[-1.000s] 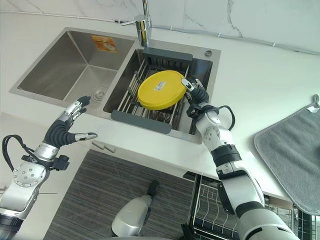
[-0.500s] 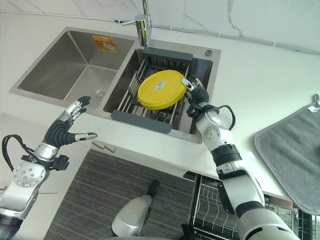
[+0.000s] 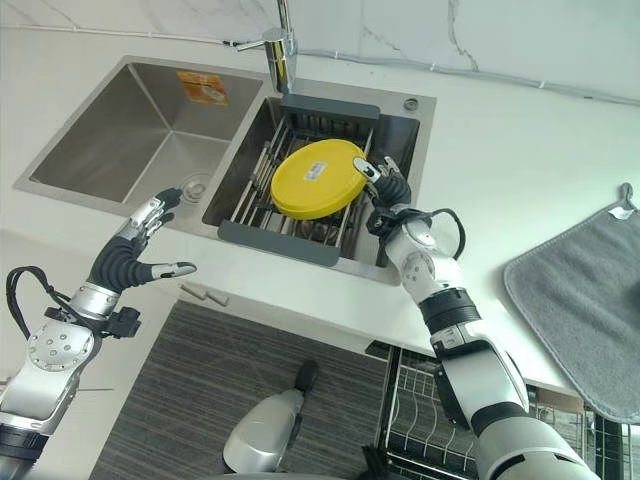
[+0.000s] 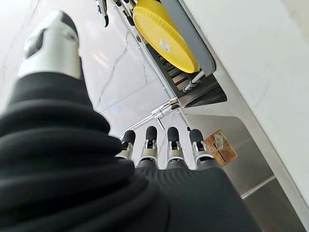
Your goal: Place the dishes in the dishwasher.
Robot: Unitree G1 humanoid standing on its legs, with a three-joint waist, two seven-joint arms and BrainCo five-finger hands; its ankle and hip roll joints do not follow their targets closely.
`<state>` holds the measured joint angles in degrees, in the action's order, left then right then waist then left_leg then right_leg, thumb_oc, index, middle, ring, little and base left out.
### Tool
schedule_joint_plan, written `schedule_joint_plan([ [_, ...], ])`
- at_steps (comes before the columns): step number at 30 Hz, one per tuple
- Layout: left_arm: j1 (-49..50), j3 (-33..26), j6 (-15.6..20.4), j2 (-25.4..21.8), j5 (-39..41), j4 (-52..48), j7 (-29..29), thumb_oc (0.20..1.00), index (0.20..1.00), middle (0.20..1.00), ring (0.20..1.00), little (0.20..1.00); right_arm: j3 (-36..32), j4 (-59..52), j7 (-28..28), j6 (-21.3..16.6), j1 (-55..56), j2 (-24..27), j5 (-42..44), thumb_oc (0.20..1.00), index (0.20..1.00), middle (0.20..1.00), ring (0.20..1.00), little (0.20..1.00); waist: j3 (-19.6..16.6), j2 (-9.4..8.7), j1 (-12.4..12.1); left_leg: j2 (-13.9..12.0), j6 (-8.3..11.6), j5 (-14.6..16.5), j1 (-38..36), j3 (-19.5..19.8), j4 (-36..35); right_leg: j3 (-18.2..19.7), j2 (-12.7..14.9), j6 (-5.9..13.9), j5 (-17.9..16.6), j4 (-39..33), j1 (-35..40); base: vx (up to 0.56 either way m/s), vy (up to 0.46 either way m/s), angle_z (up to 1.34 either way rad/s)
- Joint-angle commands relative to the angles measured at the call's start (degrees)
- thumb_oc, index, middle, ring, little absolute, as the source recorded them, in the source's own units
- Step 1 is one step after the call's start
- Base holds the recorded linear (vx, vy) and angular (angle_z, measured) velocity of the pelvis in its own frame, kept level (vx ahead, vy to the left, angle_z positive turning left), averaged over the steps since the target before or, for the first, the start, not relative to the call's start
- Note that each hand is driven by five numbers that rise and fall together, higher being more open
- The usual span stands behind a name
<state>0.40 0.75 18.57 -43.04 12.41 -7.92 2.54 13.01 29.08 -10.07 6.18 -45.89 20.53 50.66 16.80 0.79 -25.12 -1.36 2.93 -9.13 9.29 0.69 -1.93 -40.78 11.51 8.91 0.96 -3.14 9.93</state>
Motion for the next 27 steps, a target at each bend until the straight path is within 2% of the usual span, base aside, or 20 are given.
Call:
schedule_joint_plan([
  [1, -0.5, 2.0, 1.7, 0.2, 0.7, 0.0, -1.2, 1.0, 1.0, 1.0, 1.0, 1.0, 1.4, -6.4, -1.4, -1.4, 1.0, -0.2, -0.1, 1.0, 1.0, 1.0, 1.0, 1.0, -2.8, 0.63, 0.0, 0.5, -0.52, 1.8, -3.2, 1.9, -3.1, 4.9, 2.9, -0.5, -1.3, 7.8, -3.3, -0.02, 0.005, -0.03],
  [9, 0.4, 2.0, 1.0, 1.0, 0.1, -0.4, -0.5, 1.0, 1.0, 1.0, 1.0, 1.0, 1.6, -9.0, -3.6, -0.7, 2.2, -0.9, -0.1, 1.0, 1.0, 1.0, 1.0, 1.0, -3.9, 0.08, 0.2, 0.4, -0.37, 1.9, -3.6, 1.2, -3.1, 4.7, 2.5, -0.54, -1.5, 6.9, -2.5, -0.01, 0.009, -0.03],
  [21, 1.4, 1.9, 0.4, 1.4, -0.4, -0.3, 0.6, 1.0, 1.0, 1.0, 1.0, 1.0, 1.2, -12.7, -3.3, -1.4, 3.2, -1.4, 0.6, 1.0, 1.0, 1.0, 1.0, 1.0, -4.6, -0.92, 0.0, 0.5, -0.43, 2.0, -3.8, 0.6, -3.1, 4.1, 2.3, -0.4, -2.2, 6.3, -1.9, 0.0, 0.0, 0.0],
  [27, 1.9, 1.7, 0.1, 1.4, -0.7, 0.1, 1.3, 1.0, 1.0, 1.0, 1.0, 1.0, 1.7, -15.1, -2.3, 0.2, 4.4, -2.2, 0.7, 1.0, 1.0, 1.0, 1.0, 1.0, -5.3, -1.5, 0.0, 0.7, -0.91, 2.5, -4.5, 0.6, -3.1, 4.2, 2.7, -0.4, -2.0, 7.1, -1.8, 0.03, 0.025, 0.01],
])
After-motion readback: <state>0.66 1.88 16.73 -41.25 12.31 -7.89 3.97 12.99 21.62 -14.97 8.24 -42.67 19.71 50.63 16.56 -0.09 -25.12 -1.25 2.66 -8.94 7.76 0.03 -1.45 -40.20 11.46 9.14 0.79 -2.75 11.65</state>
